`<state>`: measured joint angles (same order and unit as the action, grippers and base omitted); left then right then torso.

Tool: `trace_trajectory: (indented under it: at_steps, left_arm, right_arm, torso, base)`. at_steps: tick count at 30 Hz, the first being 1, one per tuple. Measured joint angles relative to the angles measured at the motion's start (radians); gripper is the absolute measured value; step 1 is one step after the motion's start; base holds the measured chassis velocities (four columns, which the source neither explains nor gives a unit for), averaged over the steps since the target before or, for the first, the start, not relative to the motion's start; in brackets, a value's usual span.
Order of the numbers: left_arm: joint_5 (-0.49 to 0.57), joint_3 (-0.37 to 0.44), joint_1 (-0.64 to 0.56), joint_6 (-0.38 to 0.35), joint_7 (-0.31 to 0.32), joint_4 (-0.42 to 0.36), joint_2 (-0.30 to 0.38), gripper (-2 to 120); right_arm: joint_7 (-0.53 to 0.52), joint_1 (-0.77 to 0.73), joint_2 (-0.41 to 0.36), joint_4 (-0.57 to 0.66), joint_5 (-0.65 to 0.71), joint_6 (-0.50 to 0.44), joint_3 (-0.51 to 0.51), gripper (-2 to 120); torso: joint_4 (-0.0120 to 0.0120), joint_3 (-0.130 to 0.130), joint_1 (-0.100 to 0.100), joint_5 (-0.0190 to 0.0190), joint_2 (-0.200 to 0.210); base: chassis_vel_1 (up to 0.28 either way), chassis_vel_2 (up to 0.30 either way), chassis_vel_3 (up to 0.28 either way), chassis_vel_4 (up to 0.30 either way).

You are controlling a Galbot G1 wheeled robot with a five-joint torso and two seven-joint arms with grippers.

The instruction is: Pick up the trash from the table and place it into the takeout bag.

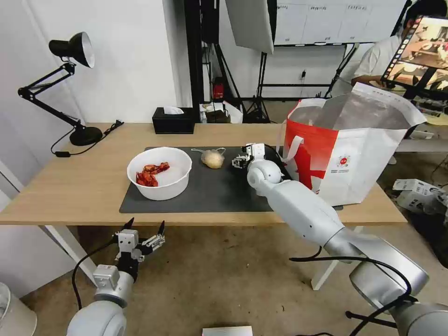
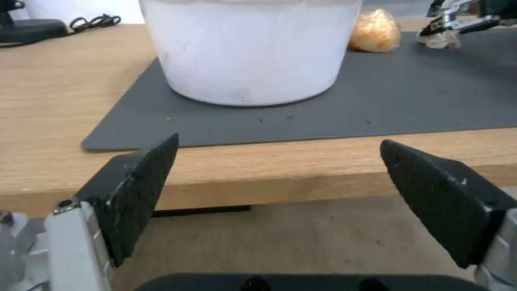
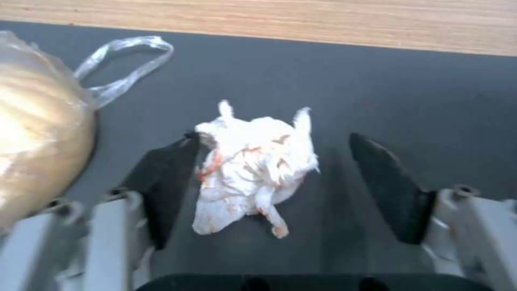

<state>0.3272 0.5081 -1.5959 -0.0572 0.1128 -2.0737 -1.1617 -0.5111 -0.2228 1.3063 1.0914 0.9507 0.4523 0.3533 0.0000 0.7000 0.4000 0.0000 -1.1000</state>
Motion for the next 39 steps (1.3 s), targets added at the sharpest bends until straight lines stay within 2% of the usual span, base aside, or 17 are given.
trace_trajectory:
  at_steps: [3,4,7,8,11,16,19,20,22,23,24,25,26,29,31,36,39]
  left_arm:
    - [-0.001,0.0,-0.004,0.004,-0.009,0.0,-0.002,100]
    - [-0.001,0.0,-0.004,0.004,-0.009,0.0,-0.002,100]
    - [-0.002,0.0,-0.005,0.007,-0.009,0.0,-0.002,100]
    - [-0.002,0.0,-0.005,0.007,-0.009,0.0,-0.002,100]
    - [-0.003,-0.004,-0.006,0.009,-0.009,0.001,-0.004,100]
    - [-0.005,-0.008,-0.006,0.01,-0.009,0.002,-0.006,100]
    - [-0.006,-0.011,-0.013,0.012,-0.011,-0.004,-0.01,100]
    - [-0.006,-0.011,-0.013,0.012,-0.011,-0.004,-0.01,100]
    - [-0.01,-0.011,-0.023,0.016,-0.012,-0.006,-0.014,100]
    - [-0.01,-0.011,-0.023,0.016,-0.012,-0.006,-0.014,100]
    - [-0.013,-0.011,-0.027,0.019,-0.012,-0.006,-0.017,100]
    - [-0.018,-0.01,-0.03,0.023,-0.012,-0.006,-0.02,100]
    - [-0.018,-0.01,-0.03,0.023,-0.012,-0.006,-0.02,100]
    - [-0.021,-0.011,-0.032,0.025,-0.012,-0.006,-0.022,100]
    - [-0.024,-0.018,-0.032,0.027,-0.011,-0.007,-0.025,100]
    - [-0.027,-0.025,-0.032,0.027,-0.011,-0.01,-0.027,100]
    - [-0.028,-0.032,-0.031,0.027,-0.011,-0.019,-0.03,100]
  right_arm:
    - [-0.001,-0.006,0.001,0.002,0.006,-0.004,-0.002,59]
    - [-0.001,-0.006,0.001,0.002,0.006,-0.004,-0.002,59]
    - [-0.001,-0.014,-0.005,0.017,0.014,-0.007,-0.003,44]
    - [-0.001,-0.014,-0.005,0.017,0.014,-0.007,-0.003,44]
    - [0.002,-0.03,-0.021,0.041,0.015,-0.034,-0.003,28]
    - [0.027,-0.055,-0.049,0.084,0.001,-0.102,-0.004,17]
    - [0.089,-0.124,-0.131,0.247,-0.057,-0.182,-0.028,2]
    - [0.089,-0.124,-0.131,0.247,-0.057,-0.182,-0.028,2]
    - [0.117,-0.179,-0.197,0.371,-0.089,-0.212,-0.059,0]
    - [0.117,-0.179,-0.197,0.371,-0.089,-0.212,-0.059,0]
    - [0.144,-0.206,-0.228,0.421,-0.111,-0.232,-0.075,0]
    - [0.213,-0.248,-0.28,0.485,-0.17,-0.287,-0.109,0]
    - [0.213,-0.248,-0.28,0.485,-0.17,-0.287,-0.109,0]
    - [0.296,-0.287,-0.329,0.535,-0.235,-0.364,-0.147,0]
    - [0.384,-0.337,-0.408,0.628,-0.287,-0.49,-0.24,0]
    - [0.372,-0.329,-0.458,0.676,-0.287,-0.523,-0.303,0]
    - [0.274,-0.282,-0.504,0.692,-0.228,-0.488,-0.355,0]
  torso:
    - [0.0001,0.0,0.0,0.0,0.0]
    - [0.0001,0.0,0.0,0.0,0.0]
    - [0.0001,0.0,0.0,0.0,0.0]
    - [0.0001,0.0,0.0,0.0,0.0]
    - [0.0,0.0,0.0,0.0,0.0]
    - [0.0001,0.0,0.0,0.0001,0.0]
    - [0.0001,0.0,0.0,0.0002,0.0]
    - [0.0001,0.0,0.0,0.0002,0.0]
    - [0.0,0.0,0.0,0.0003,0.0]
    - [0.0,0.0,0.0,0.0003,0.0]
    - [0.0001,0.0,0.0,0.0003,0.0]
    - [0.0001,0.0,0.0,0.0003,0.0]
    - [0.0001,0.0,0.0,0.0003,0.0]
    - [-0.0003,0.0,0.0,0.0003,0.0]
    - [-0.0003,0.0,0.0,0.0004,0.0]
    - [-0.0001,0.0,0.0,0.0002,0.0]
    - [0.0,0.0,0.0,0.0,0.0]
  base:
    - [0.0,0.0,0.0,0.0]
    - [0.0,0.0,0.0,0.0]
    - [0.0,0.0,0.0,0.0]
    - [0.0,0.0,0.0,0.0]
    - [0.0,0.0,0.0,0.0]
    - [0.0,0.0,0.0,0.0]
    - [0.0,0.0,0.0,0.0]
    - [0.0,0.0,0.0,0.0]
    - [0.0,0.0,0.0,0.0]
    - [0.0,0.0,0.0,0.0]
    - [0.0,0.0,0.0,0.0]
    - [0.0,0.0,0.0,0.0]
    - [0.0,0.0,0.0,0.0]
    - [0.0,0.0,0.0,0.0]
    - [0.0,0.0,0.0,0.0]
    - [0.0,0.0,0.0,0.0]
    - [0.0,0.0,0.0,0.0]
